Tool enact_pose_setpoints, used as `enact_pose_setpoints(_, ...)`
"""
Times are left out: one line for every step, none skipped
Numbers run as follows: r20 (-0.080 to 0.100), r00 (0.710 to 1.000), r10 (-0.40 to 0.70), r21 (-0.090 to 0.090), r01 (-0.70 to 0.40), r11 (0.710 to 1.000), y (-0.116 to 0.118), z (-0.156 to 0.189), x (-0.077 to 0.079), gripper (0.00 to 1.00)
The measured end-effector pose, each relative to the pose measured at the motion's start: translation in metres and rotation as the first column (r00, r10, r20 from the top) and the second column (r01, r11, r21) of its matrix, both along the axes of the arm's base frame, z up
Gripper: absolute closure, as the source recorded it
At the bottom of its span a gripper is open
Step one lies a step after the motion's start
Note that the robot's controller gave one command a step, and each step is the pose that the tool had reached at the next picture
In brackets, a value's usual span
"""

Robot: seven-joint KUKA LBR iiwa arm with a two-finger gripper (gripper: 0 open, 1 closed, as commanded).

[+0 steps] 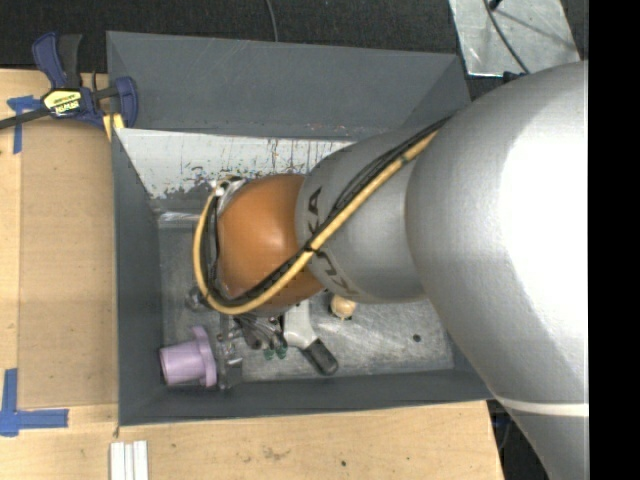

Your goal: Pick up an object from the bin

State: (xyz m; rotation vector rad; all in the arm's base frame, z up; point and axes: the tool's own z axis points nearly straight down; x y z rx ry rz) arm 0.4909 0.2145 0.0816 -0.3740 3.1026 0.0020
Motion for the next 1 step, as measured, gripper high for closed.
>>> enact_pose_setpoints(-0.008, 0.995, -0.098, -0.009, 0.098, 0.995, 0.0215, 0.0004, 0.0093, 1.0)
